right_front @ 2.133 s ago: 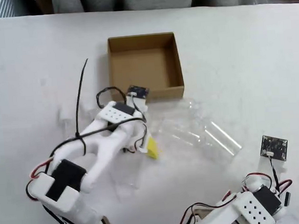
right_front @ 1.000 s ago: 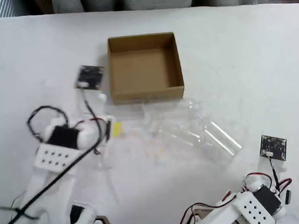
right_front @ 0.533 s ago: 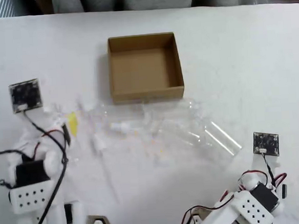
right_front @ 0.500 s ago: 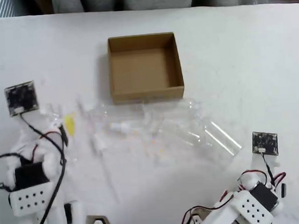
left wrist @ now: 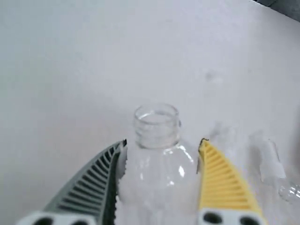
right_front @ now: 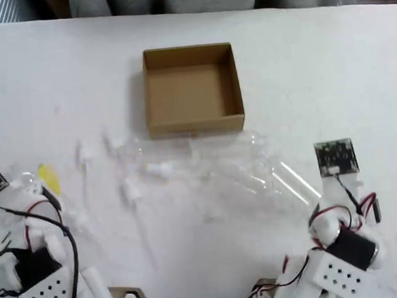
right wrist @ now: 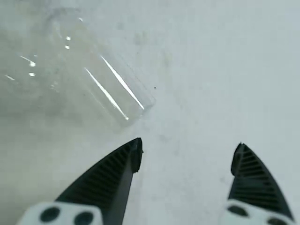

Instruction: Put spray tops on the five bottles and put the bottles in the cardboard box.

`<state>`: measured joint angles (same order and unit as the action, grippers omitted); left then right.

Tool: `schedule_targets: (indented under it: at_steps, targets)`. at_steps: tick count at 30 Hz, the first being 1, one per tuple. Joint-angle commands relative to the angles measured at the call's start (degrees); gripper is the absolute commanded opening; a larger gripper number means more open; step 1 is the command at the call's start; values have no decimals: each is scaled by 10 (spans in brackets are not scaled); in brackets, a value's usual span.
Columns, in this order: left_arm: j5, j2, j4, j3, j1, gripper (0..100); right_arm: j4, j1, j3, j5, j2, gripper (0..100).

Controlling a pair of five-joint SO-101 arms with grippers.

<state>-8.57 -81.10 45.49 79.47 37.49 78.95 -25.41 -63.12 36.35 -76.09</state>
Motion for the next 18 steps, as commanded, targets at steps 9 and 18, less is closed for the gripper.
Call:
schedule_targets:
  at_steps: [9,18]
  targets:
    - [-7,-14,-71,36,51,113,157,278,337,-54,356,276]
    - [-6,-9,-90,36,27,109,171,487,428,-160,486,276]
